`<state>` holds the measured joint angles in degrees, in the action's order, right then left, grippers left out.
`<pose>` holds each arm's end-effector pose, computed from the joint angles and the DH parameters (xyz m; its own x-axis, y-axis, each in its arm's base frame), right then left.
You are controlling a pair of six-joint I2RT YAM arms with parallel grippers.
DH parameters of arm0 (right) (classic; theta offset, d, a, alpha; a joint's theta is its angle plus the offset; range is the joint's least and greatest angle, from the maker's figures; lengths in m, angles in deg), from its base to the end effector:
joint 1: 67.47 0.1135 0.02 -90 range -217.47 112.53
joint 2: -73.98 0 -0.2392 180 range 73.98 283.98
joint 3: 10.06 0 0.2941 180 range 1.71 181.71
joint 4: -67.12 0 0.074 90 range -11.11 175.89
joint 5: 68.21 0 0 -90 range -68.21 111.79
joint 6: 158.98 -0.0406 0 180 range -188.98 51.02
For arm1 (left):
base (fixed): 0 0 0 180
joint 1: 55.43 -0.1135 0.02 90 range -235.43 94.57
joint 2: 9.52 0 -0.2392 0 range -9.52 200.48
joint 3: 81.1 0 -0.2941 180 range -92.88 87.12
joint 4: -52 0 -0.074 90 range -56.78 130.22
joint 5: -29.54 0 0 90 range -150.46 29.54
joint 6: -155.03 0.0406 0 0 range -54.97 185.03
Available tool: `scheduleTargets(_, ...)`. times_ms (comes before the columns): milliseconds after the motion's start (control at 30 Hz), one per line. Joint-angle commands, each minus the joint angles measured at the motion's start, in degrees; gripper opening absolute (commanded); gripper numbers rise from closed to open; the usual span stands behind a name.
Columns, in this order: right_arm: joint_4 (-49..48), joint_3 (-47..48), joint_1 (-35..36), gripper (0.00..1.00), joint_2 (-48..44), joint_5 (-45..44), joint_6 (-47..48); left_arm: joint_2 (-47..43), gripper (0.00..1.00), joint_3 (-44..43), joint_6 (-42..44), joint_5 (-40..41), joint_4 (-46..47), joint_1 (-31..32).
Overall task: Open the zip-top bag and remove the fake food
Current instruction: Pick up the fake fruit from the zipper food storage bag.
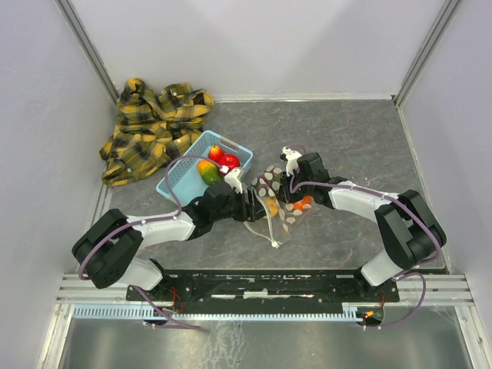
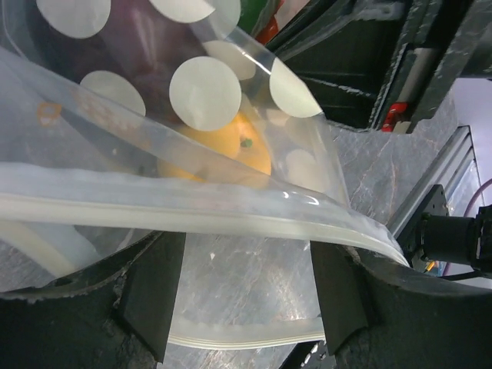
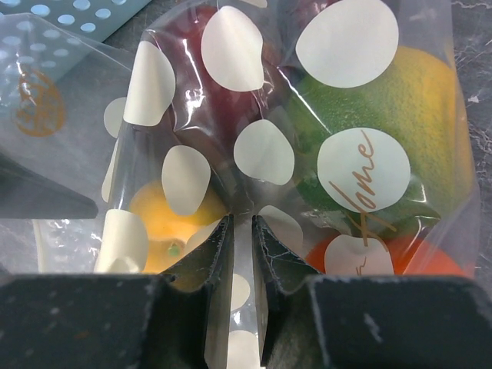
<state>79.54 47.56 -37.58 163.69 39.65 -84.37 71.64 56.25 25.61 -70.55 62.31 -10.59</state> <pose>0.2958 0.1844 0.1175 -0.7622 -0.1467 -0.6305 -0.4788 0.7832 0.3965 0.2175 -0.2263 0.1129 -0.7692 -0.1168 -0.6282 0.4081 0.6668 -0.6236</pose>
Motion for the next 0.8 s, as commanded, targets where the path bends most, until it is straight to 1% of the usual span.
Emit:
scheduleTargets(0, -2.92, 1.4, 0.02, 0.23, 0.84, 1.39, -1.1, 0.59, 0.72, -2.48, 4.75, 1.74, 2.5, 0.56)
scheduleTargets(167, -3.41, 1.61, 0.04, 0.23, 1.44, 2.21, -1.3, 3.05, 0.72, -3.93, 7.84, 1.48, 3.01, 0.91)
scheduleTargets(467, -3.74, 1.35, 0.01, 0.23, 1.54, 2.77, -1.52, 4.87, 0.78, -6.19, 11.28, 7.07, -1.08, 1.32)
scheduleTargets(767, -4.29, 1.48, 0.07, 0.23, 1.77, 3.34, -1.65, 6.83, 0.79, -8.48, 13.67, 7.57, -1.7, 1.98)
